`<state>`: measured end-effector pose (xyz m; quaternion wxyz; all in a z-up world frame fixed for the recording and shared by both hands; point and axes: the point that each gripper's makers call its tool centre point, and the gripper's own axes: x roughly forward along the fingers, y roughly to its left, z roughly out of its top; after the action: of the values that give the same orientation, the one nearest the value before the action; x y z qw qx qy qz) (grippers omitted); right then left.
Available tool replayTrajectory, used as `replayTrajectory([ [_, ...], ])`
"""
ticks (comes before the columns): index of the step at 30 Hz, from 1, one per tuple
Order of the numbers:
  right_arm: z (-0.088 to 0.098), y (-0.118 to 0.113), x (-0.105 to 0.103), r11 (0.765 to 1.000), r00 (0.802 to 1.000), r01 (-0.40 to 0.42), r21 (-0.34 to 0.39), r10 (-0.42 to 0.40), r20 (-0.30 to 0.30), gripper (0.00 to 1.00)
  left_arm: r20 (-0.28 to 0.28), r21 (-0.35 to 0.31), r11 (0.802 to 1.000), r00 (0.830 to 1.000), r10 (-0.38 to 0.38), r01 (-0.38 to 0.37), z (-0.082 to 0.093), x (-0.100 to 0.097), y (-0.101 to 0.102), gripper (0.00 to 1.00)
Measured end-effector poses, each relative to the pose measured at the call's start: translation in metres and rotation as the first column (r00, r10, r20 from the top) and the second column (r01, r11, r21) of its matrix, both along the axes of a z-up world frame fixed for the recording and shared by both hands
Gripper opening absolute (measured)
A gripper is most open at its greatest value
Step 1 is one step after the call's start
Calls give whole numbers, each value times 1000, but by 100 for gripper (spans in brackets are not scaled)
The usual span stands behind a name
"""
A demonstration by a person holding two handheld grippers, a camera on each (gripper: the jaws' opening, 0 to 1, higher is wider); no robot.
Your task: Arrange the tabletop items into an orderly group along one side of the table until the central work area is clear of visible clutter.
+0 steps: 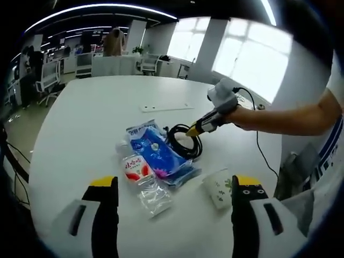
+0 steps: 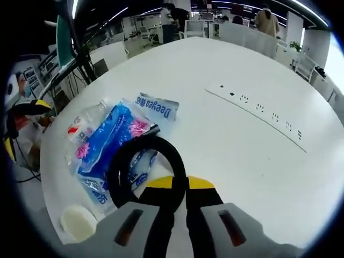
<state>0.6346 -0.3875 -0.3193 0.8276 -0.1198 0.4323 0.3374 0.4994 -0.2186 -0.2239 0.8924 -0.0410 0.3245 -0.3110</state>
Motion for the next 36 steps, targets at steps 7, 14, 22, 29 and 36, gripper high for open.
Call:
replayTrajectory([
  [7, 12, -3, -4, 999, 1000, 7, 37, -8, 15, 2, 13, -7, 1000, 1000, -19, 19, 5, 4, -12, 87],
  [14, 24, -7, -10, 996, 1000, 24, 86, -25, 18, 1, 17, -11, 999, 999, -37, 37, 6, 7, -23, 86],
  [22, 38, -7, -18, 991, 999, 34, 128, -39, 35, 1, 26, -17, 998, 998, -62, 63, 9, 11, -40, 84],
  [29, 61, -12, -22, 983, 996, 59, 176, -70, 59, 1, 45, -30, 997, 996, -75, 77, 16, 18, -58, 81],
  [36, 84, -23, -30, 974, 992, 79, 210, -99, 84, 1, 64, -37, 996, 995, -74, 76, 25, 22, -74, 77],
])
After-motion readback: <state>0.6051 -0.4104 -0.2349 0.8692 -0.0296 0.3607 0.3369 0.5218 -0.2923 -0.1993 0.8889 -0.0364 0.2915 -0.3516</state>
